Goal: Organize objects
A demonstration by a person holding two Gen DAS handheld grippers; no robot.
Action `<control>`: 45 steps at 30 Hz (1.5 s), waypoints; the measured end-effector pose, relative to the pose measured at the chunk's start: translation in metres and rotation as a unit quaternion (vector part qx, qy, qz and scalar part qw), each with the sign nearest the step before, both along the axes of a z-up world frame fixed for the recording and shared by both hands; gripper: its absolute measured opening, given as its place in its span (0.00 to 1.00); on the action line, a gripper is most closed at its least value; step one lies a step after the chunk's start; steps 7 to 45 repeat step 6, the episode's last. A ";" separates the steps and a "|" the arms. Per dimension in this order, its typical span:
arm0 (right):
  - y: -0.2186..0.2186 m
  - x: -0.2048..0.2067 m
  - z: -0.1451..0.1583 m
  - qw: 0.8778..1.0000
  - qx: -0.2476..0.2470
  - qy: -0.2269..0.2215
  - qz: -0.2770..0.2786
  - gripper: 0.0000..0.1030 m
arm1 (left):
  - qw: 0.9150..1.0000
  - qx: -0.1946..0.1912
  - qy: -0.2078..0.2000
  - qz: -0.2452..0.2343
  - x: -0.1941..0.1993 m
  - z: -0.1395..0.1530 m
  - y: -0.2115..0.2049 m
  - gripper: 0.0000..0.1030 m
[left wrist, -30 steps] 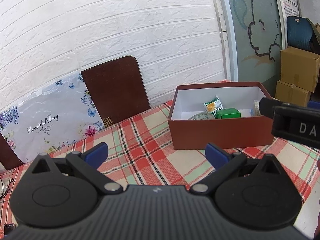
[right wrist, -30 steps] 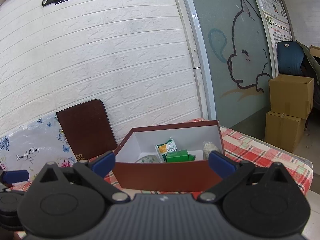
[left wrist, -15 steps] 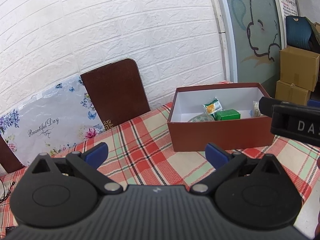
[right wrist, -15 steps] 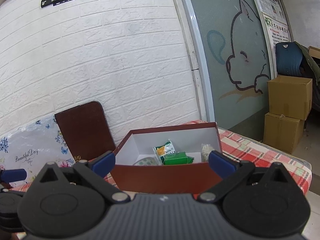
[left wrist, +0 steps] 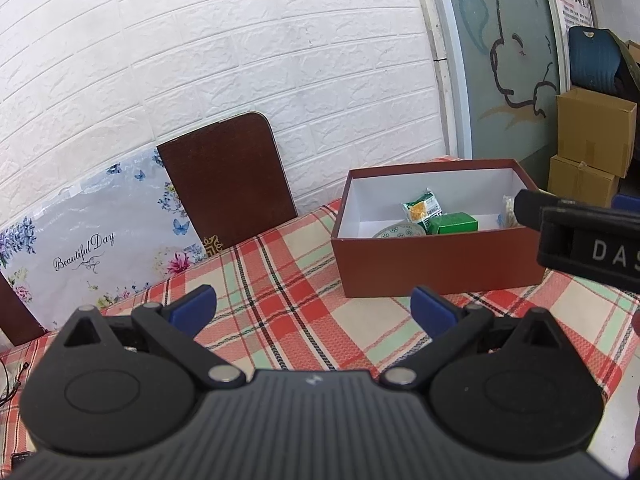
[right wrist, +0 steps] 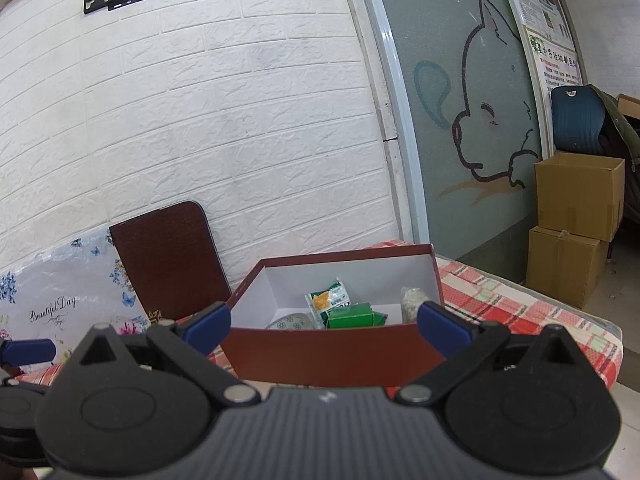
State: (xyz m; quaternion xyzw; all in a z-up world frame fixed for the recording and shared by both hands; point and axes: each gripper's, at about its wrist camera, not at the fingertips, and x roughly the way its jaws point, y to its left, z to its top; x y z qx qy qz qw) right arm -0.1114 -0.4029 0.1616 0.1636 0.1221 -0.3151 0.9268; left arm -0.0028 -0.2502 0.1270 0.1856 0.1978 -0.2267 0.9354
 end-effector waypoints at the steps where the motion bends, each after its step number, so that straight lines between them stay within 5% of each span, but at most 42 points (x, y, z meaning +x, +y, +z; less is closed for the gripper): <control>1: 0.000 0.000 0.000 1.000 0.000 0.000 0.000 1.00 | 1.000 -0.001 -0.001 0.000 0.000 0.000 0.000 1.00; 45: 0.000 0.001 -0.001 1.000 0.000 0.002 0.000 1.00 | 1.000 -0.004 0.003 -0.006 0.000 0.000 0.000 1.00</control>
